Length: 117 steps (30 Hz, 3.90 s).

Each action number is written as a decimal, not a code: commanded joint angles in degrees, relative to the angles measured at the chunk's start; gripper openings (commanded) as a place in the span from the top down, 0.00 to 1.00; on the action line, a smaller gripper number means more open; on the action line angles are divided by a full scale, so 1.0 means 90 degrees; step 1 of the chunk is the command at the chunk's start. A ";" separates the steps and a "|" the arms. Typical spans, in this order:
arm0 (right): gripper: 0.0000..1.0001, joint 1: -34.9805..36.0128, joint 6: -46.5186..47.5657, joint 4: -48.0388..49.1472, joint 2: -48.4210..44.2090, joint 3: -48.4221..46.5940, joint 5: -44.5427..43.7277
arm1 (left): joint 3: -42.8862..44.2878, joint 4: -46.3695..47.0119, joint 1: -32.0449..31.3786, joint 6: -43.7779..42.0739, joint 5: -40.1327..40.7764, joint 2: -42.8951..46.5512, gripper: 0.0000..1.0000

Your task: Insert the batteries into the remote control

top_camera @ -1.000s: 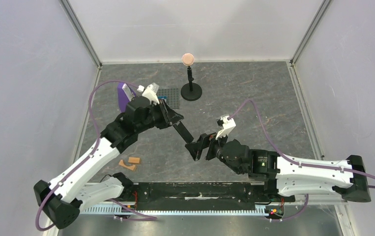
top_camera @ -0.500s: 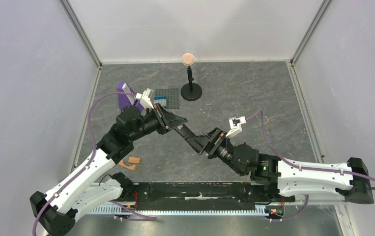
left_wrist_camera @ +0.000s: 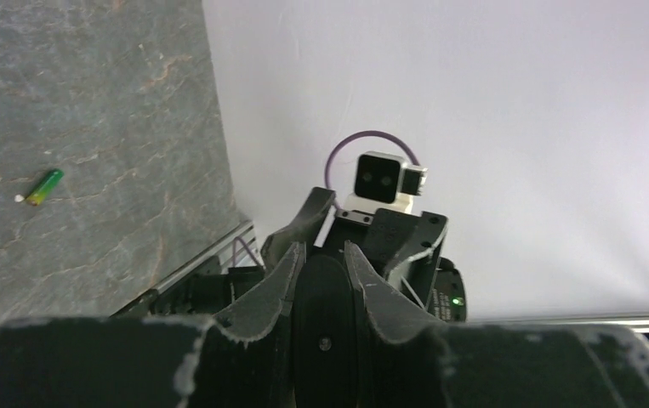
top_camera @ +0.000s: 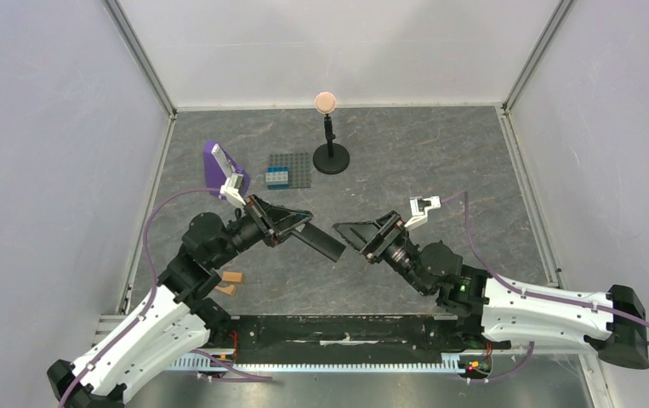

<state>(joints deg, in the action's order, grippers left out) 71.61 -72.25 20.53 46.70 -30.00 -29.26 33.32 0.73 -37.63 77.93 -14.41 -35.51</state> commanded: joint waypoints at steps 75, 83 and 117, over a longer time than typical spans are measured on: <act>0.71 -0.1345 -0.1181 0.0399 0.0364 0.1522 0.2611 | -0.0467 -0.0052 0.0021 -0.0643 0.0972 -0.0715 0.98; 0.75 -0.1394 -0.1205 0.0239 0.0252 0.1384 0.2652 | -0.0155 -0.0819 0.0021 -0.2041 0.1381 -0.0764 0.98; 1.00 -0.4139 0.2732 -0.1844 0.1304 0.0238 0.2896 | 0.0244 -0.1014 0.0026 -0.5917 -0.0734 -0.1598 0.98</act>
<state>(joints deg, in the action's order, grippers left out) 37.95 -60.34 10.72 55.00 -23.57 -5.82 31.11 -8.97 -37.47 35.44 -6.63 -49.89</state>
